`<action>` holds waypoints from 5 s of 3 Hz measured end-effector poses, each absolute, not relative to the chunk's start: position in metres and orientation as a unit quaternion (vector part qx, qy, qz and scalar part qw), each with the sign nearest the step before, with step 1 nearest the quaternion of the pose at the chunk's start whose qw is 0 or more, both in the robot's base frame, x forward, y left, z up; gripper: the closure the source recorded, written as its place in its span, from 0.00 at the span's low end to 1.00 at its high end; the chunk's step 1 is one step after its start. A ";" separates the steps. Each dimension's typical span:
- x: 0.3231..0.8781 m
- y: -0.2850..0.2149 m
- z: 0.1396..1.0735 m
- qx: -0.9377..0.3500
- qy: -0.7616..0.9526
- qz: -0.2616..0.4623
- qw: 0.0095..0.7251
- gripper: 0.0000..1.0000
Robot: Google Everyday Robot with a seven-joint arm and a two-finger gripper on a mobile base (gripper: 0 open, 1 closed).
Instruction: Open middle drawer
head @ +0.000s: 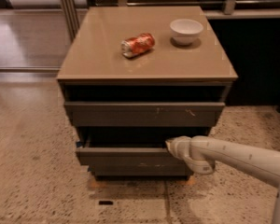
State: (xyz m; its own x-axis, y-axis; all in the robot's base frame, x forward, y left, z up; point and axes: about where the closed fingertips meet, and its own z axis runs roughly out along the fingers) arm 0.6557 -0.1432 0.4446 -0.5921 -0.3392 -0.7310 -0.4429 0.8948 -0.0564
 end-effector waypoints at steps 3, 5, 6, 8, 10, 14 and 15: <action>0.580 -0.100 0.467 -0.210 0.922 0.197 0.259 1.00; 0.574 -0.119 0.477 -0.200 0.923 0.200 0.261 1.00; 0.590 -0.121 0.511 -0.200 0.910 0.182 0.315 1.00; 0.609 -0.118 0.517 -0.187 0.908 0.177 0.330 1.00; 0.618 -0.117 0.460 -0.160 0.931 0.186 0.271 1.00; 0.588 -0.118 0.434 -0.233 0.930 0.199 0.205 1.00; 0.573 -0.119 0.429 -0.269 0.921 0.213 0.182 1.00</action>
Offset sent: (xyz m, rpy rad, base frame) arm -0.1173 -0.0342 0.0262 0.2419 0.4996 0.0957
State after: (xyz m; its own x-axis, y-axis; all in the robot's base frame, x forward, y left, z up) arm 0.5730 -0.1185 0.4290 -0.7893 -0.4180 -0.4498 -0.5731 0.7644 0.2953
